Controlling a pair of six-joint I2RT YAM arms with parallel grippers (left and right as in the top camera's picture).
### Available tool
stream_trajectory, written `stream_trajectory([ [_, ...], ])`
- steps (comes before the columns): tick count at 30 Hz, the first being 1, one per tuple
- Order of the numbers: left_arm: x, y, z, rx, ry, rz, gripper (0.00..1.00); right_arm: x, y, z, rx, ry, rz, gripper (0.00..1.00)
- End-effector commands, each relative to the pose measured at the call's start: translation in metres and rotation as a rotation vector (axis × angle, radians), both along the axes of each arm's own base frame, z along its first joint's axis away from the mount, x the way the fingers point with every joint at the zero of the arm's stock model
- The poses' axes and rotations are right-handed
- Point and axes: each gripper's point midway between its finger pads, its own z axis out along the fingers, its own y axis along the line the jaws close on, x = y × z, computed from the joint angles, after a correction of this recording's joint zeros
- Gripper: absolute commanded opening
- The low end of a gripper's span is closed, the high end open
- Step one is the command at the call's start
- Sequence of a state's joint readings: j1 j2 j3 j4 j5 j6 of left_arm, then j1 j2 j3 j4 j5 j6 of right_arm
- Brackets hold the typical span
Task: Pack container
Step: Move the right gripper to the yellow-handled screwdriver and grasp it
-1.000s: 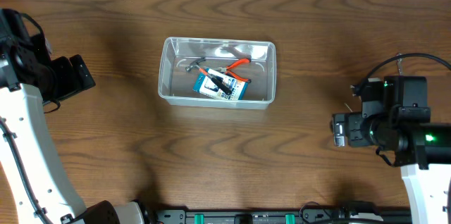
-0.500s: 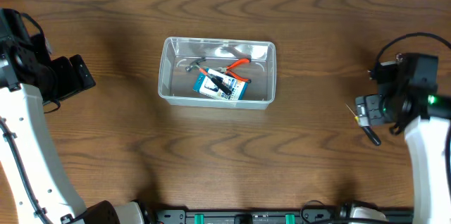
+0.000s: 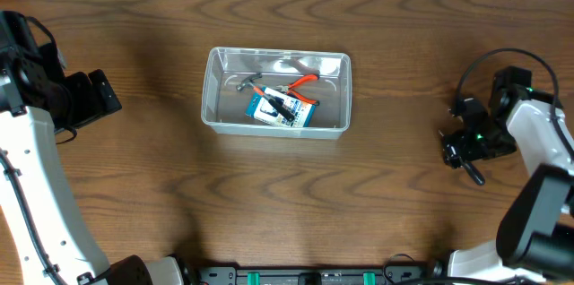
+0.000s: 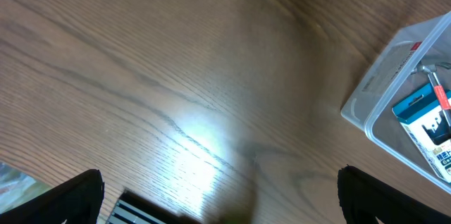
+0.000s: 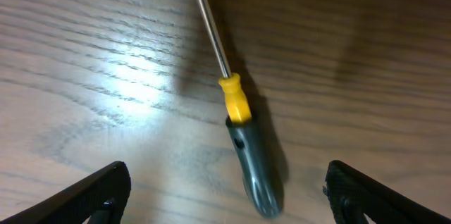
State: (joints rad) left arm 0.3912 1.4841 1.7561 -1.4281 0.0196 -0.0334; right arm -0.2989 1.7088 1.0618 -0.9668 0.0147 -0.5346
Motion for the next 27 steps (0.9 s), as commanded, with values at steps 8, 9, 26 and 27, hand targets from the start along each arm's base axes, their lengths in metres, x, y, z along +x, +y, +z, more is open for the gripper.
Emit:
stream_trajectory([
  [8,-0.001,0.001,-0.002,-0.003,0.005,0.016,0.98,-0.005,-0.016,-0.025,-0.068,0.074,0.020,0.85],
  [9,-0.001,0.001,-0.002,-0.003,0.005,0.016,0.98,-0.008,-0.020,-0.026,-0.091,0.083,0.014,0.84],
  [26,-0.002,0.001,-0.002,-0.006,0.011,0.017,0.98,-0.034,-0.010,-0.062,-0.085,0.094,-0.016,0.68],
  [27,-0.002,0.001,-0.002,-0.006,0.011,0.017,0.98,-0.034,-0.010,-0.062,-0.085,0.093,-0.015,0.66],
])
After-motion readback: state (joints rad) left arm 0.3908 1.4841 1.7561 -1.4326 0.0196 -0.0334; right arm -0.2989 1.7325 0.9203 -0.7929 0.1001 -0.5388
